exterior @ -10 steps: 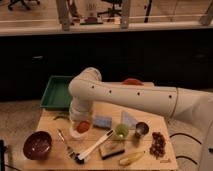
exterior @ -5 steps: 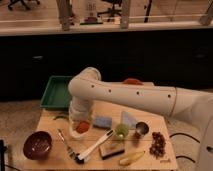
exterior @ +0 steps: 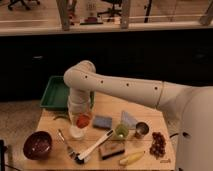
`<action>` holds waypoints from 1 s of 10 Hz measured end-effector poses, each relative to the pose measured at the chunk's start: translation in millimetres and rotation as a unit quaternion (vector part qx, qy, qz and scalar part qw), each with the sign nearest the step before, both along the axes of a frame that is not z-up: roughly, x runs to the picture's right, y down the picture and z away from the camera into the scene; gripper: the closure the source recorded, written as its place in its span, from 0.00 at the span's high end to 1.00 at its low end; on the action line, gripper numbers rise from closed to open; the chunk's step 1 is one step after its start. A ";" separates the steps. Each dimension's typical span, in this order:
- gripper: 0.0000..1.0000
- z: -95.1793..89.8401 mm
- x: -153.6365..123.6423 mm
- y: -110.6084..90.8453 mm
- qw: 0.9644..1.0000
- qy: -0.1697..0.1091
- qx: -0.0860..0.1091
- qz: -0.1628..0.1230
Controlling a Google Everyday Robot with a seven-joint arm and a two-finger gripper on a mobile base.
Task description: Place apple in paper cup
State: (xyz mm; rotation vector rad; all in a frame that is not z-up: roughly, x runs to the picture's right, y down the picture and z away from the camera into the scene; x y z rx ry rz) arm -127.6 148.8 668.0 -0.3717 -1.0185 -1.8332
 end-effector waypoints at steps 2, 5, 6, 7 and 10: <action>0.00 4.1 -4.3 0.1 1.000 -0.002 -0.002 -0.003; 0.01 8.2 -15.5 3.8 1.000 -0.006 -0.003 -0.004; 0.08 9.2 -15.7 4.1 1.000 -0.005 -0.004 0.001; 0.16 9.9 -14.9 3.9 1.000 -0.005 -0.006 0.005; 0.47 11.7 -19.7 4.0 1.000 -0.007 -0.010 0.007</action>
